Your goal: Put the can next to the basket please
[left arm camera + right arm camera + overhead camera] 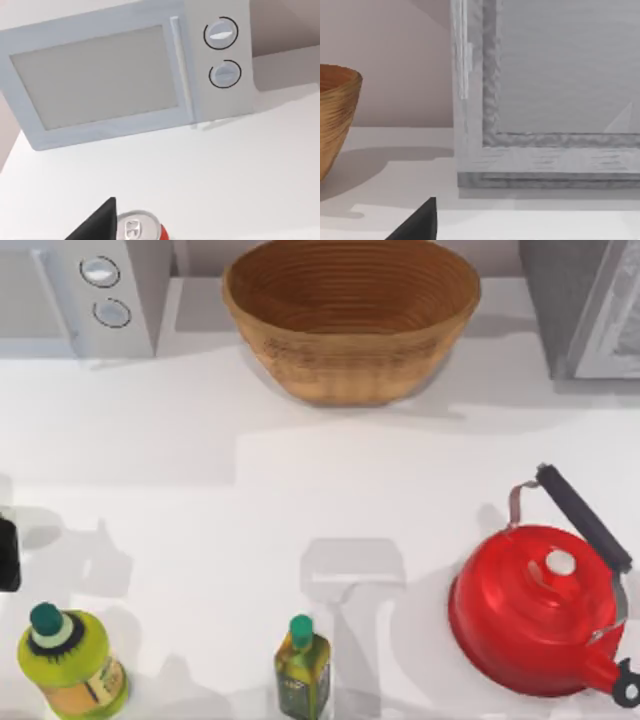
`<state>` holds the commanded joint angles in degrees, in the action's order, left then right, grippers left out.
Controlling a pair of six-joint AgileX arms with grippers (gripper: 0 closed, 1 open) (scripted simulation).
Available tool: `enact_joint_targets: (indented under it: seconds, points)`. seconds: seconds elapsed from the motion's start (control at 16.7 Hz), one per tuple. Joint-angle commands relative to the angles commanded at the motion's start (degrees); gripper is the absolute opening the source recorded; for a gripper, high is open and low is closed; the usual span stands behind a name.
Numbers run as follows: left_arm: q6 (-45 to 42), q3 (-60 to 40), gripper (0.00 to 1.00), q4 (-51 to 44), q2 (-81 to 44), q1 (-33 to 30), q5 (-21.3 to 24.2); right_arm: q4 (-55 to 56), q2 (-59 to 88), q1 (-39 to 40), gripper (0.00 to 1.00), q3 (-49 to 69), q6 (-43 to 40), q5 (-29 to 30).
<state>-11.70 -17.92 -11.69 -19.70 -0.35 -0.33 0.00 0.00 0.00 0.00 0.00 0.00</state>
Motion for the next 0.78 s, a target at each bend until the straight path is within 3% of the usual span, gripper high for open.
enact_joint_targets:
  seconds: [0.78]
  points:
    - [-35.04,-51.1,1.0,-46.07,-69.57,6.41,-1.69,0.0,0.0,0.0,1.0,0.0,0.0,0.0]
